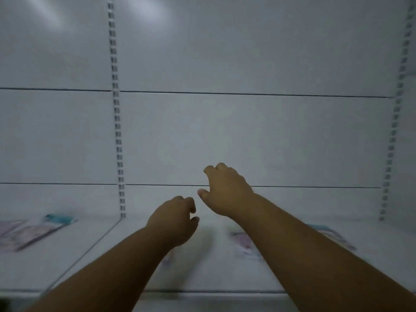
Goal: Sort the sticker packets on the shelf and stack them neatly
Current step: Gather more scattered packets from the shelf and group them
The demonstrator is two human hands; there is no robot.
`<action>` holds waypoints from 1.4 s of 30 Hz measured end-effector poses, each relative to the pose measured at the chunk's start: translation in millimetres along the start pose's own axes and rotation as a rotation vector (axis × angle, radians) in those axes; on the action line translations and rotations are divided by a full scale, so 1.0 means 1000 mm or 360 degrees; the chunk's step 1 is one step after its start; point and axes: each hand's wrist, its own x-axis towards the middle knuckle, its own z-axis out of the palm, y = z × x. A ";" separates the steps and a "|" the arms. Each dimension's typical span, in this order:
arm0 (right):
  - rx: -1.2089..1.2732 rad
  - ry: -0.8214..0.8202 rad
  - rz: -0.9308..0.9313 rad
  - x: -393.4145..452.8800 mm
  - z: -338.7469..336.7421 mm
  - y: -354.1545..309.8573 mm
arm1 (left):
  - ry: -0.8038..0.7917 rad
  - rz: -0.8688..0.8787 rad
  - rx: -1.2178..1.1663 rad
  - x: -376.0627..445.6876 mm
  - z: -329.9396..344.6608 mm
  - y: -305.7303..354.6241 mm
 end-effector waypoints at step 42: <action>0.0283 0.0098 0.0368 0.155 0.193 -0.460 | 0.0021 -0.0860 -0.0944 -0.038 -0.151 -0.529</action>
